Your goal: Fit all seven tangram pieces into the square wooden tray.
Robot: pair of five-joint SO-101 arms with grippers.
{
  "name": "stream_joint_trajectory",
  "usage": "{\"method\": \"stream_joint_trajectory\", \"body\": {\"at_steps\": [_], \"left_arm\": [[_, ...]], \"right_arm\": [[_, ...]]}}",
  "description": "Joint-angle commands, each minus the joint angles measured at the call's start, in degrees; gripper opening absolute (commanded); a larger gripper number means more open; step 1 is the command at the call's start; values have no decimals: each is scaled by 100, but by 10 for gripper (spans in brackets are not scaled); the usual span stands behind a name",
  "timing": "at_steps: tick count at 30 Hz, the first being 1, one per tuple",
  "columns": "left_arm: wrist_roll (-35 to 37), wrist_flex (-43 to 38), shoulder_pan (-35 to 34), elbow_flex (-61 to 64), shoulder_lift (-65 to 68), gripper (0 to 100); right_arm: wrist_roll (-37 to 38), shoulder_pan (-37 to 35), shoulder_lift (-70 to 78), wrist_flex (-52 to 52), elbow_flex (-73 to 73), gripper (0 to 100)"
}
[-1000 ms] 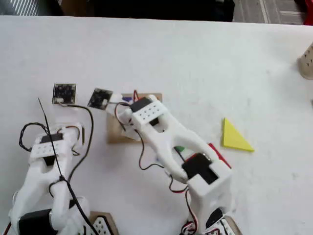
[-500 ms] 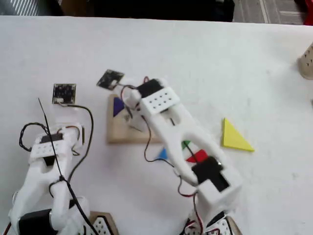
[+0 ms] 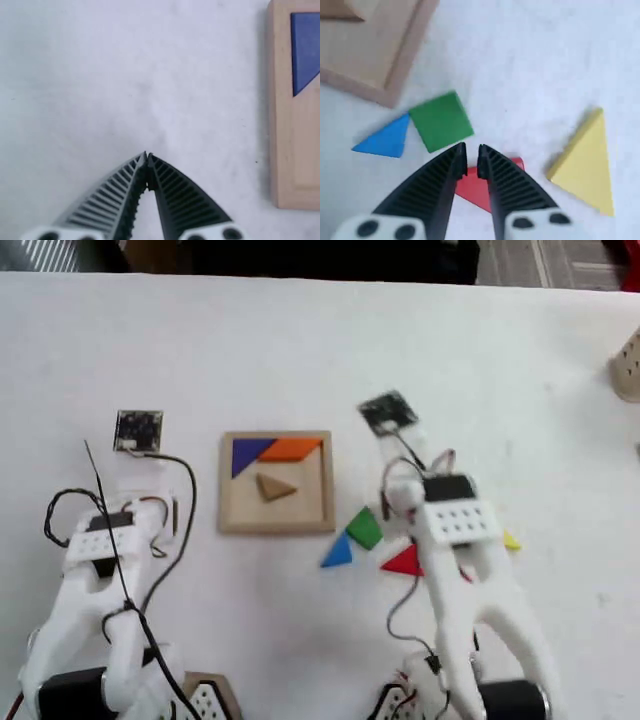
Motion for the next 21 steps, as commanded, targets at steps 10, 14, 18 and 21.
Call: {"method": "stream_joint_trajectory", "body": {"at_steps": [10, 14, 18, 21], "left_arm": [[-35, 633, 171, -404, -198, 24], [-35, 1134, 646, -844, -198, 24], [-35, 1644, 1455, -1398, -198, 24], [-35, 1855, 2255, -1705, -198, 24]], "right_arm": [[484, 2905, -1921, -435, 2127, 59], [484, 3134, -2360, -435, 2523, 59], [492, 3345, -2905, -435, 2919, 59], [686, 3363, -3389, -444, 3244, 59]]}}
